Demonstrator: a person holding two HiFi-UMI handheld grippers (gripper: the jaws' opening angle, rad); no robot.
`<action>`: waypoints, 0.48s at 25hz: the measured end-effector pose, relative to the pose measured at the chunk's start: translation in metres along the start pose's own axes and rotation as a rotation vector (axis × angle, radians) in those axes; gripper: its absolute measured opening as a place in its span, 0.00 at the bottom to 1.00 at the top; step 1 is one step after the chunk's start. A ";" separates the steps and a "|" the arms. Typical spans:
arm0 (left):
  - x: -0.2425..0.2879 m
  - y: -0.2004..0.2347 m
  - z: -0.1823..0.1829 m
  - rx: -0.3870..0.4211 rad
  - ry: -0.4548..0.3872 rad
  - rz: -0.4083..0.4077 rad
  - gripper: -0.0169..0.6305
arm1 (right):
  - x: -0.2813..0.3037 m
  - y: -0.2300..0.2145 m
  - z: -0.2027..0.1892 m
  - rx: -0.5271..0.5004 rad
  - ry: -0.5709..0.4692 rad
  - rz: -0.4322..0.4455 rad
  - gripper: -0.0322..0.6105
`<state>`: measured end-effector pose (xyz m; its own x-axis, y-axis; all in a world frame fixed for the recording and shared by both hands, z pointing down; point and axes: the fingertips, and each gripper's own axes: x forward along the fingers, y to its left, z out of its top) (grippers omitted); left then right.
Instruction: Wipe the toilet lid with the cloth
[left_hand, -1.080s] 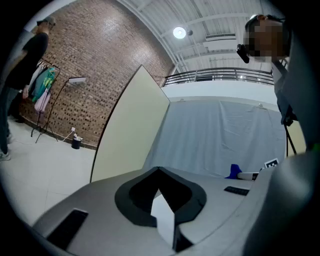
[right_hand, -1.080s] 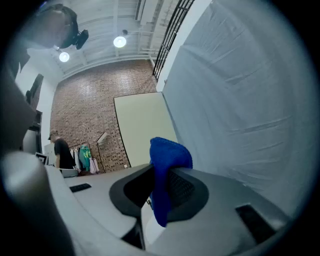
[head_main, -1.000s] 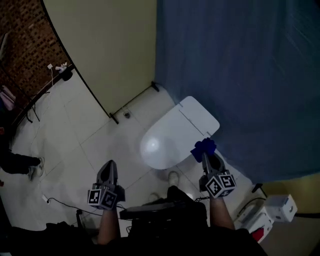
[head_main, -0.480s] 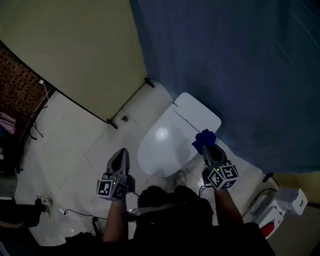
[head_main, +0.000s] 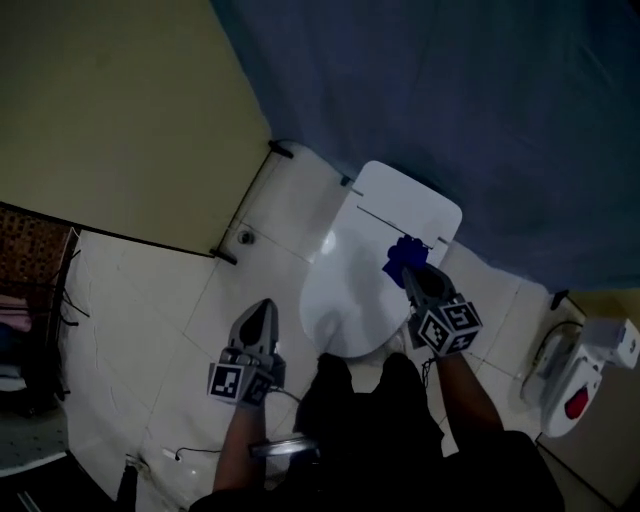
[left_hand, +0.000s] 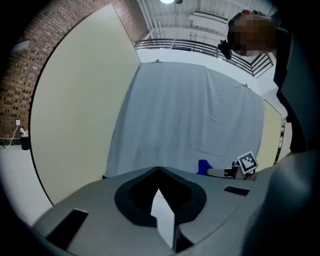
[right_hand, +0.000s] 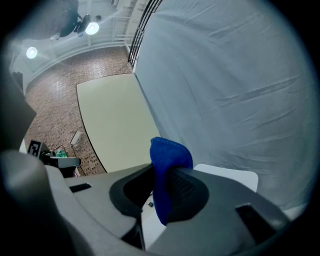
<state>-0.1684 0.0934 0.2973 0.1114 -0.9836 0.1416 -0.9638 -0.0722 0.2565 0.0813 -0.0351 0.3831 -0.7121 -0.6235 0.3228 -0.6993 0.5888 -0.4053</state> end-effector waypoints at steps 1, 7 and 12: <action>0.004 0.010 0.000 0.009 0.014 -0.022 0.01 | 0.012 0.005 -0.001 0.009 -0.008 -0.013 0.15; 0.034 0.059 0.010 0.036 0.074 -0.135 0.01 | 0.086 0.031 -0.025 0.067 0.017 -0.066 0.15; 0.066 0.087 -0.012 0.065 0.144 -0.168 0.01 | 0.154 0.023 -0.064 0.146 0.085 -0.067 0.15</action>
<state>-0.2425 0.0238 0.3404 0.3004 -0.9237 0.2379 -0.9418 -0.2479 0.2269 -0.0486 -0.0851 0.4783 -0.6715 -0.6095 0.4215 -0.7330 0.4630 -0.4983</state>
